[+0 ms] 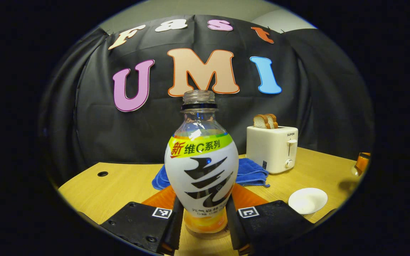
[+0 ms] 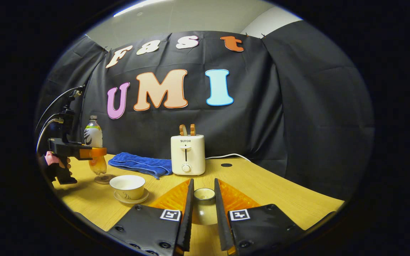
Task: Open the teacup lid with one hand, grasp the water bottle and pour water into the teacup with the other hand; after pouring, place the water bottle on the coaster and then close the teacup lid.
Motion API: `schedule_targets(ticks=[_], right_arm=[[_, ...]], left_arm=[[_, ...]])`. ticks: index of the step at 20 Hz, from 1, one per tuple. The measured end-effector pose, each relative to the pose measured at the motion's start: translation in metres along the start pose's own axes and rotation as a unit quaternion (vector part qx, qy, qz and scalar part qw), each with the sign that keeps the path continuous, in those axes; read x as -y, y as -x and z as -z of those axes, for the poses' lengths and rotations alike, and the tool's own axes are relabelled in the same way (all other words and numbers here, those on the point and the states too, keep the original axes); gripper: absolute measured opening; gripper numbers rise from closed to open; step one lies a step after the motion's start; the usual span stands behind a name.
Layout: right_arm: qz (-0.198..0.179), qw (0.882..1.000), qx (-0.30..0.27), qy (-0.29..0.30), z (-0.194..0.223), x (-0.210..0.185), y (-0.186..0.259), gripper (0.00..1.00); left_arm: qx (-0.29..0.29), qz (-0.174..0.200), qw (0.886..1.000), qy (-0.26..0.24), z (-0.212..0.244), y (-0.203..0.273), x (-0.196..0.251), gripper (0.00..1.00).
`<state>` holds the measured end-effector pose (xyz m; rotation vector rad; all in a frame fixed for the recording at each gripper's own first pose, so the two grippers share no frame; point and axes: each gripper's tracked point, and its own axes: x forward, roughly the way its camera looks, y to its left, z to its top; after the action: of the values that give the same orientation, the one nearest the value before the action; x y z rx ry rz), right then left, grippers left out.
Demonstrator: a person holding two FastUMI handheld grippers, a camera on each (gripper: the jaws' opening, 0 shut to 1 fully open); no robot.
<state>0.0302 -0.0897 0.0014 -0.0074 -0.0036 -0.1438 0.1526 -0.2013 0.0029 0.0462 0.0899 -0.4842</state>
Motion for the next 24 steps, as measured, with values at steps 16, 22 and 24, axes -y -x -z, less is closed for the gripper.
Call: schedule_targets(ticks=[16, 22, 24], right_arm=[[0.0, 1.0, 0.0, 0.0, 0.0, 0.0, 0.0, 0.35], [-0.001, 1.0, 0.001, 0.0, 0.0, 0.0, -0.001, 0.35], [0.0, 1.0, 0.001, 0.0, 0.0, 0.0, -0.001, 0.35]], left_arm=[[-0.031, 0.006, 0.999, 0.005, 0.025, -0.012, 0.007, 0.64], [-0.031, 0.003, 1.0, 0.003, 0.028, -0.01, 0.004, 0.69], [-0.027, 0.003, 1.0, -0.003, 0.029, -0.009, 0.005, 0.78]])
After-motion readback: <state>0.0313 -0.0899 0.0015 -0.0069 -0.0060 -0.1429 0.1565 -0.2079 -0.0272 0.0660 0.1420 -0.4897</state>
